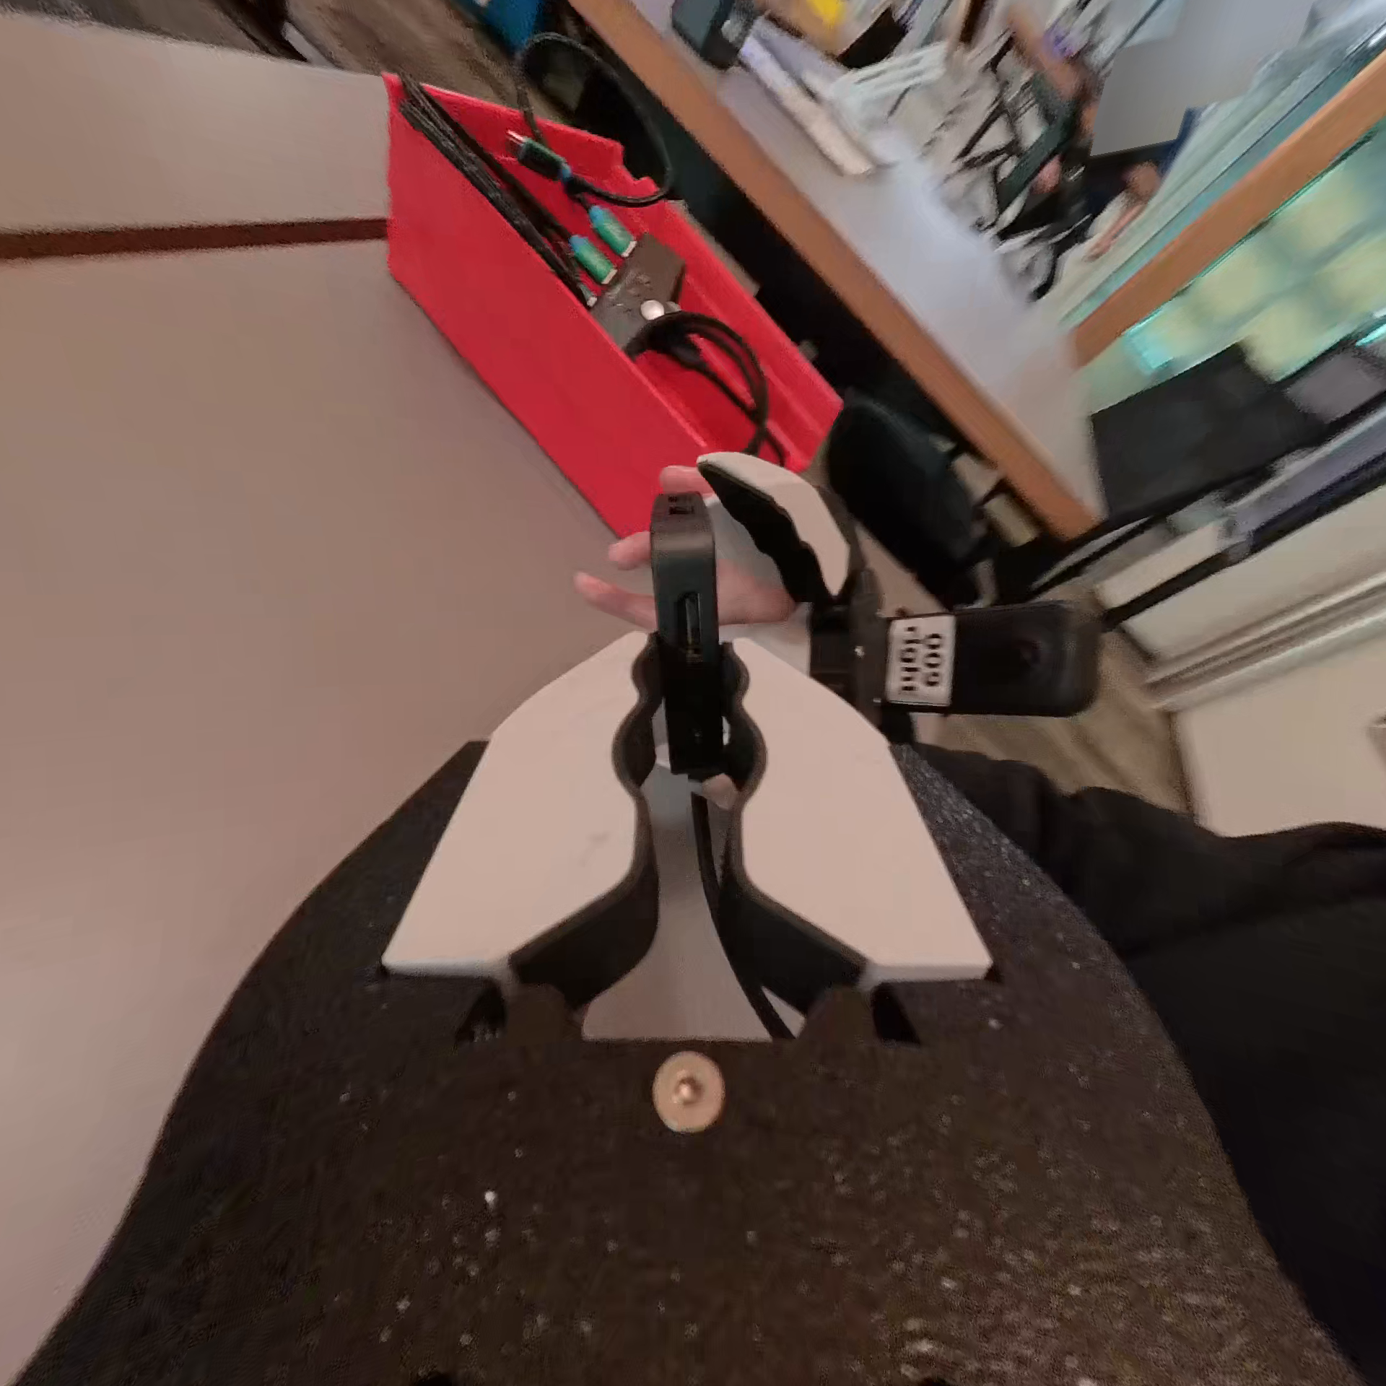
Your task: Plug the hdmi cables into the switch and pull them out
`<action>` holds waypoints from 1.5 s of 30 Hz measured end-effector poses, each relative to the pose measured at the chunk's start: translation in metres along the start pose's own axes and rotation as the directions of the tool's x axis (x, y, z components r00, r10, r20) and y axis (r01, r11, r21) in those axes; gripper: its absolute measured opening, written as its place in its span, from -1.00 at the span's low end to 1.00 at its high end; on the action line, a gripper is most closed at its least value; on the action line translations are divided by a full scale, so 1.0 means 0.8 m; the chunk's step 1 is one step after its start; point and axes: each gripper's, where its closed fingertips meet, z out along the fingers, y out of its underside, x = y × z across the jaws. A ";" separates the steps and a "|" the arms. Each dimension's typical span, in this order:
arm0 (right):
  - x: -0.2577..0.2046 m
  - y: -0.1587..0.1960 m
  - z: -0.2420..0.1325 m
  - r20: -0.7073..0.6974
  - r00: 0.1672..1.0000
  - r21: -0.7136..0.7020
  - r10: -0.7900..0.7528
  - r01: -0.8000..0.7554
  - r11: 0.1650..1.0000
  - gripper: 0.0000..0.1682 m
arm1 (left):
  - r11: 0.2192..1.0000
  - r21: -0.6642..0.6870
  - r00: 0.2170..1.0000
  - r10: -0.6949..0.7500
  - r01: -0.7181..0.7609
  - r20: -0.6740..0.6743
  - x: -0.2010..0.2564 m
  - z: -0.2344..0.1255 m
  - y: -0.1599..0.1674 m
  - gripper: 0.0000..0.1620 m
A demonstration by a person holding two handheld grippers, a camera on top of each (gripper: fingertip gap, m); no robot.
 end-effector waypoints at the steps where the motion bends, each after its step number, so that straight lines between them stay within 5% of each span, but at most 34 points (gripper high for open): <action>1: -0.004 -0.002 0.000 0.026 1.000 0.015 0.017 -0.017 1.000 -0.05 | 0.999 0.004 0.997 -0.051 0.051 -0.052 0.000 -0.004 0.002 -0.83; 8: -0.024 -0.023 -0.015 0.282 0.943 0.085 0.175 -0.206 0.975 -0.23 | 0.959 -0.047 0.914 -0.282 0.281 -0.290 -0.006 -0.024 0.017 -0.83; 22: -0.041 0.002 -0.015 0.328 0.921 0.020 0.208 -0.227 0.974 -0.16 | 0.913 -0.119 0.822 -0.403 0.390 -0.402 -0.001 -0.013 0.039 -0.83; 32: -0.038 0.008 -0.016 0.303 0.913 -0.029 0.272 -0.276 0.961 -0.16 | 0.840 -0.031 0.746 -0.497 0.542 -0.443 -0.009 -0.009 0.035 -0.83; 37: -0.037 0.007 -0.012 0.332 0.807 -0.129 0.488 -0.474 0.871 -0.16 | 0.848 0.008 0.752 -0.465 0.530 -0.466 -0.009 -0.013 0.033 -0.78; 40: -0.026 -0.005 -0.015 0.342 0.750 -0.085 0.567 -0.576 0.813 -0.16 | 0.921 0.109 0.882 -0.317 0.375 -0.349 -0.021 -0.021 0.028 -0.69; 42: -0.012 -0.009 -0.019 0.334 0.720 -0.049 0.608 -0.631 0.774 -0.16 | 0.948 0.225 0.970 -0.196 0.225 -0.142 -0.053 -0.041 0.013 -0.63; 45: 0.008 -0.007 -0.028 0.314 0.705 -0.014 0.637 -0.667 0.745 -0.16 | 0.928 0.372 0.984 -0.074 0.009 0.160 -0.102 -0.106 -0.019 -0.59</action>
